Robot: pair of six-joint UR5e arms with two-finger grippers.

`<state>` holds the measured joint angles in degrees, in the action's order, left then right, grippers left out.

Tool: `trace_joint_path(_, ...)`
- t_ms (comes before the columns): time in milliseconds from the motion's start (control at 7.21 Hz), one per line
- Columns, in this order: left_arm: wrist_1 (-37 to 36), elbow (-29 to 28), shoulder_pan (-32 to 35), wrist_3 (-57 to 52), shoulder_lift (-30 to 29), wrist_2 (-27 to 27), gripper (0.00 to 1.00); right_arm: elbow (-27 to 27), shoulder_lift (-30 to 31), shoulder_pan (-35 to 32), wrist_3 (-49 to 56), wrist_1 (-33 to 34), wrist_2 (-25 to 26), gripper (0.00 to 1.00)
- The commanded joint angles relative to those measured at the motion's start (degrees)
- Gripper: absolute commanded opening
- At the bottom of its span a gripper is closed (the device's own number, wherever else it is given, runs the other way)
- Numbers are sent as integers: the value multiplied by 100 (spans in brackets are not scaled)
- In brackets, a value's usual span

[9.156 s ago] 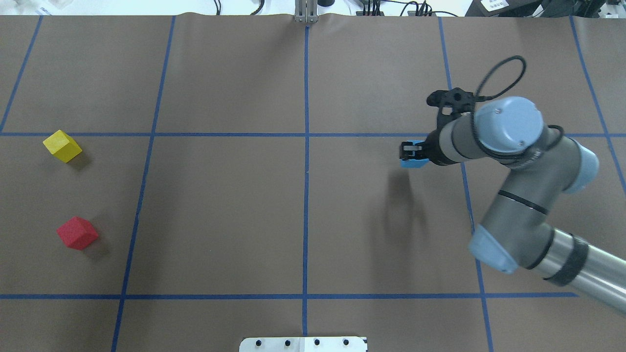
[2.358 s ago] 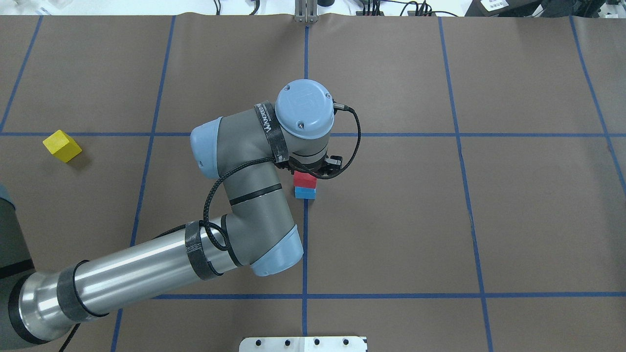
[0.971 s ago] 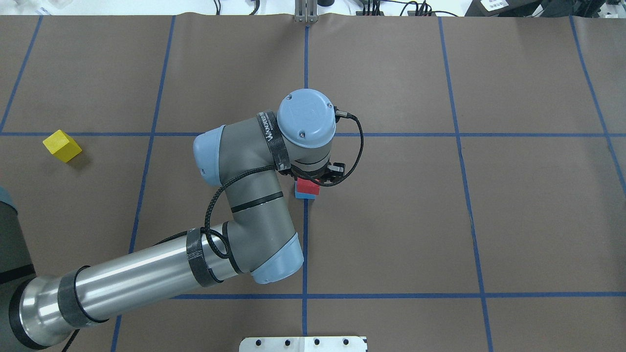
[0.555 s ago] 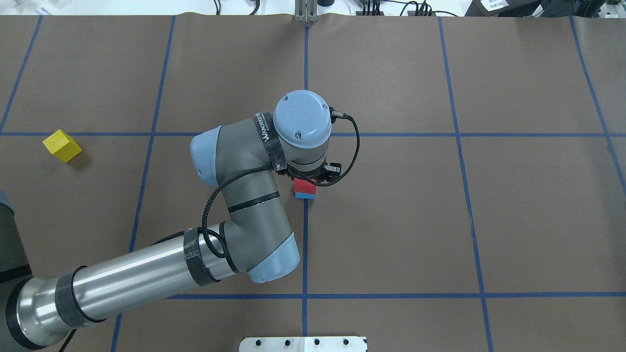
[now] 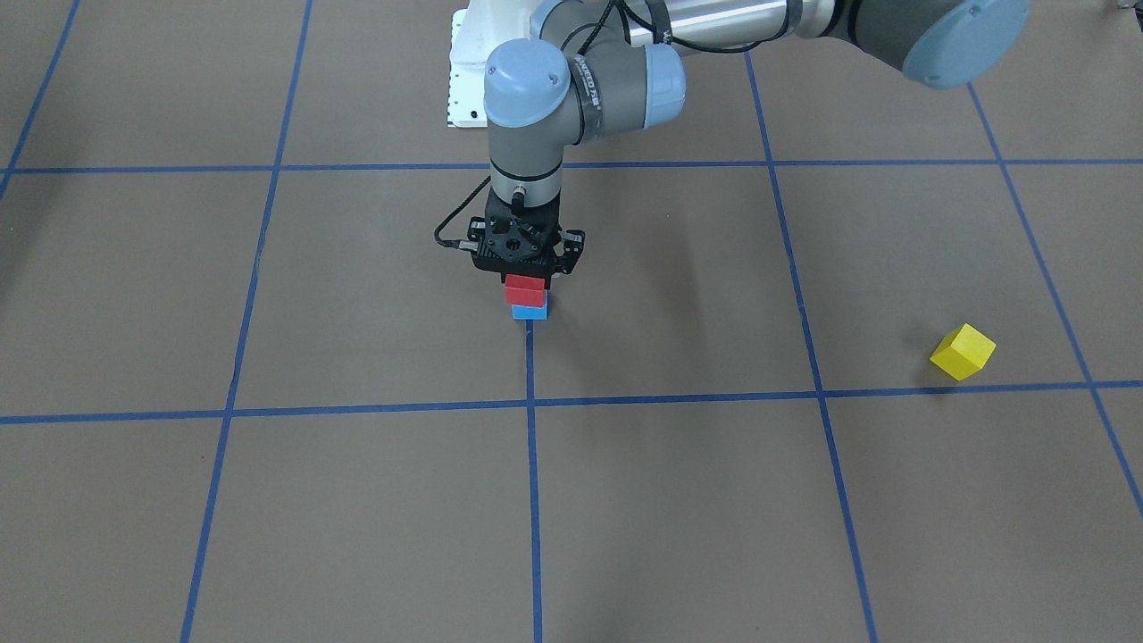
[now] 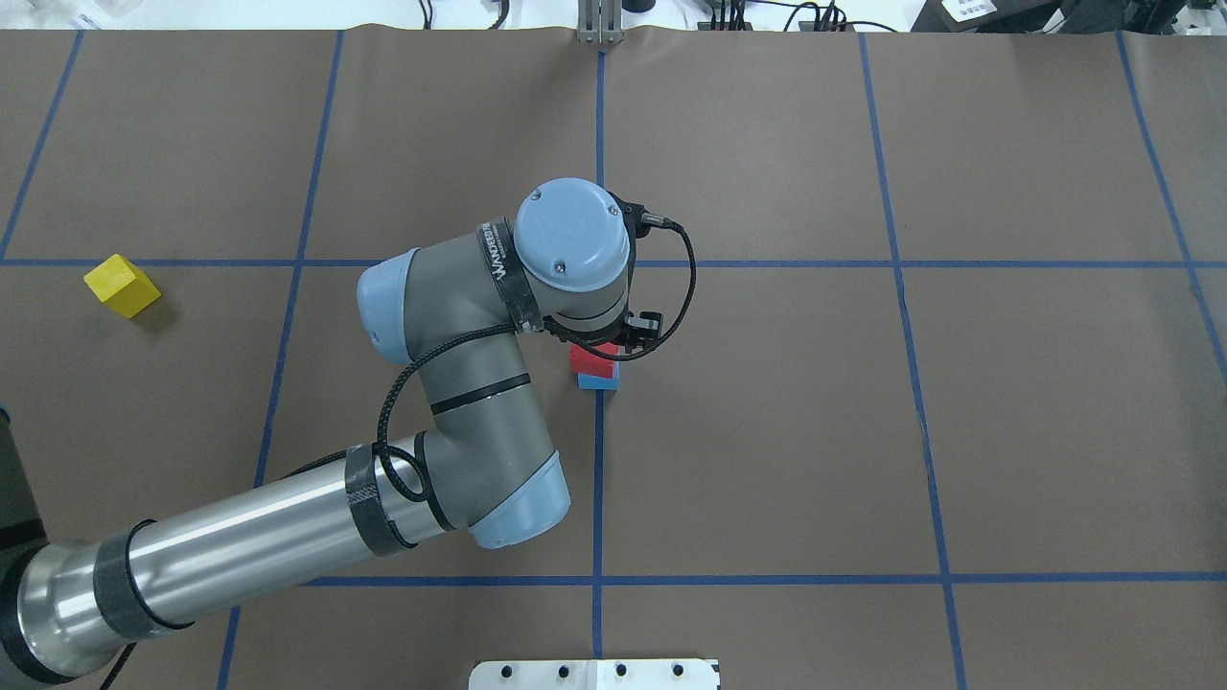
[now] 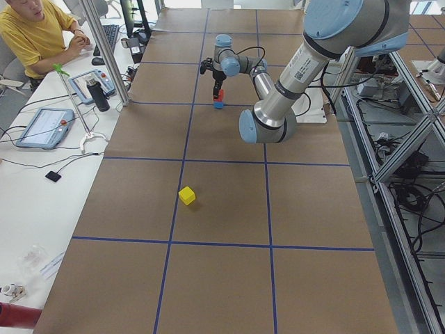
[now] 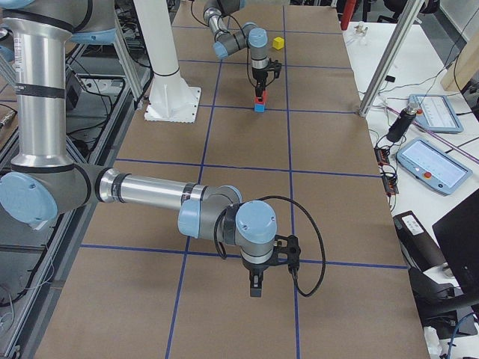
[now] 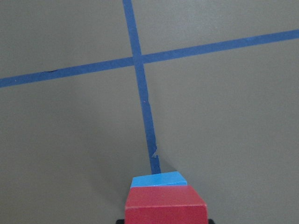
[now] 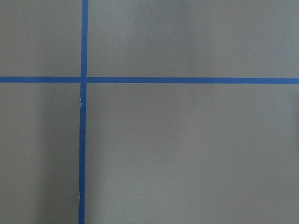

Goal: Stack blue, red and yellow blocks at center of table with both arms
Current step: 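Open the left gripper and move it toward the yellow cube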

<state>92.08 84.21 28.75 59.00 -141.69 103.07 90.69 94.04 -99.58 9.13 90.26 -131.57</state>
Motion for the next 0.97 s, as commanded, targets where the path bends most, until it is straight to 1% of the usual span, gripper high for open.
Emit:
trace_joint_path(0, -33, 183, 191, -431, 80, 46, 100, 2, 0, 0, 1, 0, -9, 100)
trace_joint_path(139, -94, 340, 436, -694, 167, 412, 100, 2, 0, 0, -8, 0, 0, 100)
trace_joint_path(277, -85, 707, 752, -1428, 621, 711, 100, 2, 0, 0, -8, 0, -9, 100)
trace_joint_path(416, -77, 1120, 1129, -2366, 1217, 1019, 100, 2, 0, 0, -17, 0, -9, 100)
trace_joint_path(555, 36, 1298, 1533, -3315, 1728, 1240, 100, 2, 0, 0, -17, 0, -9, 100)
trace_joint_path(694, 159, 1308, 1998, -4343, 2202, 1381, 100, 2, 0, 0, -17, 0, -9, 100)
trace_joint_path(832, 256, 1256, 2499, -5275, 2634, 1635, 100, 10, 0, 0, -26, 0, -9, 100)
